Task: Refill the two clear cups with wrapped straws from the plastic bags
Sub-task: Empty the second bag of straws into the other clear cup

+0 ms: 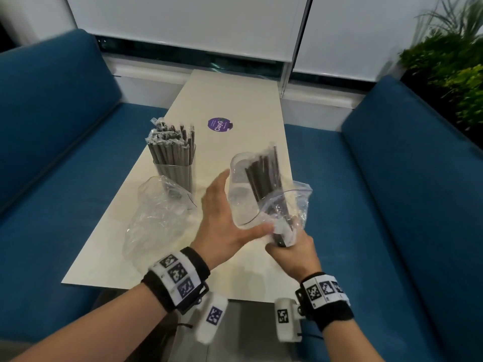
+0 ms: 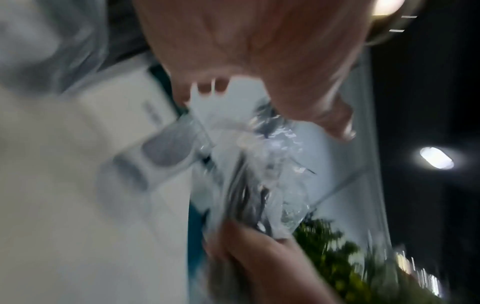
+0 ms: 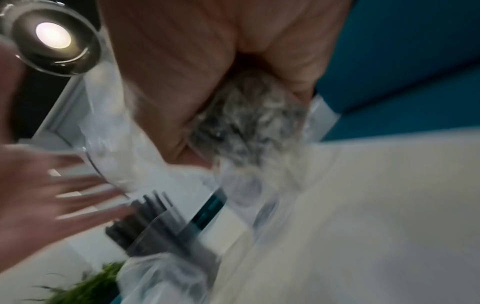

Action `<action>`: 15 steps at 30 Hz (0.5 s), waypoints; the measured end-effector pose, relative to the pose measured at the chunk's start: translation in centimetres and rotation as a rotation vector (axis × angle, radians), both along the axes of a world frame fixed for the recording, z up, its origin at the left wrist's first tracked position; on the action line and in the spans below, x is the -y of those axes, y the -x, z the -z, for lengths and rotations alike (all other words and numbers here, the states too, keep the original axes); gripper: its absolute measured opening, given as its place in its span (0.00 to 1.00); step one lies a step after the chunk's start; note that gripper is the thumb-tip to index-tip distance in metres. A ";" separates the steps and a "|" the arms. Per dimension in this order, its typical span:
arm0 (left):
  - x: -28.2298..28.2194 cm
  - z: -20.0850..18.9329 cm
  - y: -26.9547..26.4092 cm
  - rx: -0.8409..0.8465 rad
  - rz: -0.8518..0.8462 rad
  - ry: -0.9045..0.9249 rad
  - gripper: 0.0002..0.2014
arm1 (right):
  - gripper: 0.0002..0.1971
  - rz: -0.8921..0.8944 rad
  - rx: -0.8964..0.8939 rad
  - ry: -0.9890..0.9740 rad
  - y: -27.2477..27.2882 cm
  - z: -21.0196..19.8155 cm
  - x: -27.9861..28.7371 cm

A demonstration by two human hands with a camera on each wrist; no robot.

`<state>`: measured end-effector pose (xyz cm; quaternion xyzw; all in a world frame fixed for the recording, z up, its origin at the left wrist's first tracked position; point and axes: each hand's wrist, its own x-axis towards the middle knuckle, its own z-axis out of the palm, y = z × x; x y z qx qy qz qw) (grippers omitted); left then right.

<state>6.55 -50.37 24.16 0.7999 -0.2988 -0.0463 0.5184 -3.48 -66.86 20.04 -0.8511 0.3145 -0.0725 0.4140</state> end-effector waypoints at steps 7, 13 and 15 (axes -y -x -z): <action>1.4 -0.3 -2.0 1.062 0.369 -0.737 0.66 | 0.29 -0.437 -0.365 0.404 0.6 -8.0 1.2; 5.2 -4.9 -4.2 0.932 0.166 -0.435 0.32 | 0.27 -0.388 -0.032 0.413 -0.7 -14.9 2.9; 6.6 -7.0 -5.9 0.791 0.155 -0.366 0.27 | 0.37 -0.365 0.157 0.351 -1.8 -16.7 4.0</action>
